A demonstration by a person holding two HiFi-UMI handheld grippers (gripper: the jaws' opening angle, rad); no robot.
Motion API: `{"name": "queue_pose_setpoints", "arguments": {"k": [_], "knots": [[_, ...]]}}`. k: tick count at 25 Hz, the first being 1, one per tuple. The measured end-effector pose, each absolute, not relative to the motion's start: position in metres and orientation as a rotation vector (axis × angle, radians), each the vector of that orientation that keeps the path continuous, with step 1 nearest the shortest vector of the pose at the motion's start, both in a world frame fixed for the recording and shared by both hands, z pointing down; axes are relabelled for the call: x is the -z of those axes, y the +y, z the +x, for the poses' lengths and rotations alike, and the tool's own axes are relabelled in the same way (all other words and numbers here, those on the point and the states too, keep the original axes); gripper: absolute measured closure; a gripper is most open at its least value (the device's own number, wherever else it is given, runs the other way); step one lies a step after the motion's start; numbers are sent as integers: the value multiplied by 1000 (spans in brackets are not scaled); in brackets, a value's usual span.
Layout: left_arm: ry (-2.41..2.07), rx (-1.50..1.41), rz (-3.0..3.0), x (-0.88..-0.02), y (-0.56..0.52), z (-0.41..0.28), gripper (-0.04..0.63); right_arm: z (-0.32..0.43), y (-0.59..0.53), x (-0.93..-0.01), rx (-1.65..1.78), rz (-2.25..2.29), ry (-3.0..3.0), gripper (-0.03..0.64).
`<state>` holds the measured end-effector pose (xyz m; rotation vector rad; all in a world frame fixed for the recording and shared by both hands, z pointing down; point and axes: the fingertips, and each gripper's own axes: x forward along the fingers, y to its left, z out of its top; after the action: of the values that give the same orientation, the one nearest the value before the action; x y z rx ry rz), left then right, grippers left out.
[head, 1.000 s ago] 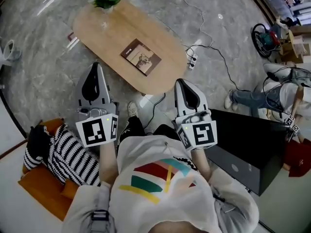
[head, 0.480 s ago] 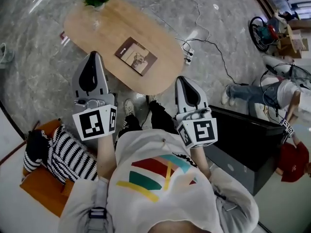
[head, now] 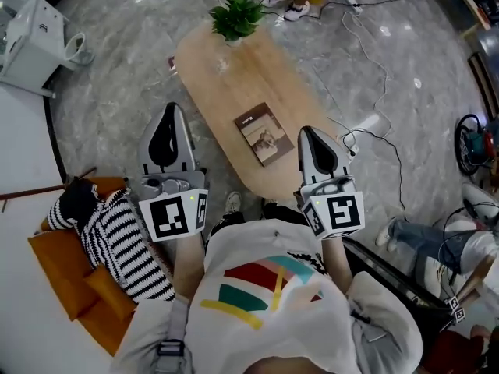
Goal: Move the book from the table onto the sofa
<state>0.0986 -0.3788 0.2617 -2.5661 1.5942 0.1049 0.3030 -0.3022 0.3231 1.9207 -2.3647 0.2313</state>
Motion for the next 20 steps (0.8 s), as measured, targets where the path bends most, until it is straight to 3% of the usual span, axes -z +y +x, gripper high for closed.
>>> {"name": "queue_pose_setpoints", "arguments": {"k": [12, 15, 20], "knots": [[1726, 4, -2376, -258, -377, 115, 588, 389, -326, -366, -335, 1793, -2380, 600], [1721, -97, -2407, -260, -390, 113, 587, 387, -334, -367, -350, 1788, -2374, 600], [1743, 52, -2463, -330, -415, 114, 587, 366, -359, -395, -321, 1727, -2357, 601]]}}
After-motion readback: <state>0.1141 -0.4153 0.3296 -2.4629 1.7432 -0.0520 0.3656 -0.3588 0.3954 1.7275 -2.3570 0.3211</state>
